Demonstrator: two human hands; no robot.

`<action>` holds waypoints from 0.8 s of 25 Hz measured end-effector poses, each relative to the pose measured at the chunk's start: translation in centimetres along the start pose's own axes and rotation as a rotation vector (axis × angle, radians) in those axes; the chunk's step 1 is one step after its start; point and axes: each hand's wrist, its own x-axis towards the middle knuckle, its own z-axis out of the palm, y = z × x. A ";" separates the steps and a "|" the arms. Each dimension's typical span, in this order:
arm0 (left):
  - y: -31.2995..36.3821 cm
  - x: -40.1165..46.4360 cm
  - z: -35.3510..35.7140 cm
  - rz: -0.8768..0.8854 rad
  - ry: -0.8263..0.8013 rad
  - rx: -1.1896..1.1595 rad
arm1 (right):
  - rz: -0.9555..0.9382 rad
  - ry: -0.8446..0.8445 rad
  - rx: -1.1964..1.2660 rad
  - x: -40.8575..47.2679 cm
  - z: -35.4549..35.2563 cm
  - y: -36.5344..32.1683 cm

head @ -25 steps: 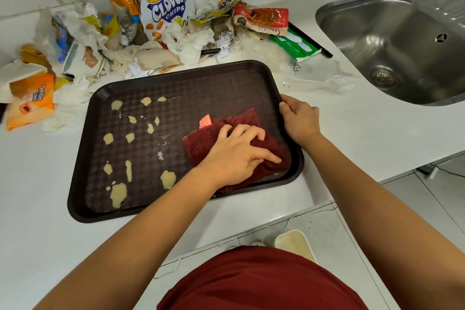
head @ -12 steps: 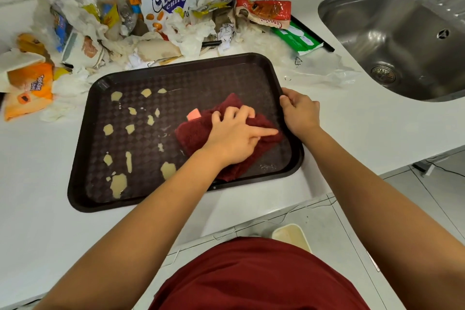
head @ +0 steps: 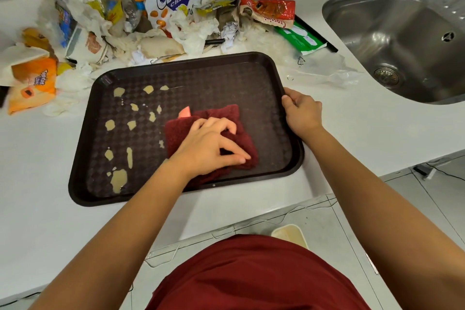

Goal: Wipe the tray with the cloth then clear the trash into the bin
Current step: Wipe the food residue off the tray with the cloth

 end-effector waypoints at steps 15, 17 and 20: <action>5.1 3.1 2.3 0.117 0.002 0.082 | -0.028 0.063 -0.047 -0.2 0.1 -0.5; 4.1 1.9 1.9 0.134 0.004 0.051 | -0.024 0.058 -0.032 -0.2 0.0 -0.5; 2.2 0.5 1.1 0.101 0.030 0.067 | -0.028 0.036 -0.024 -0.3 -0.2 -0.5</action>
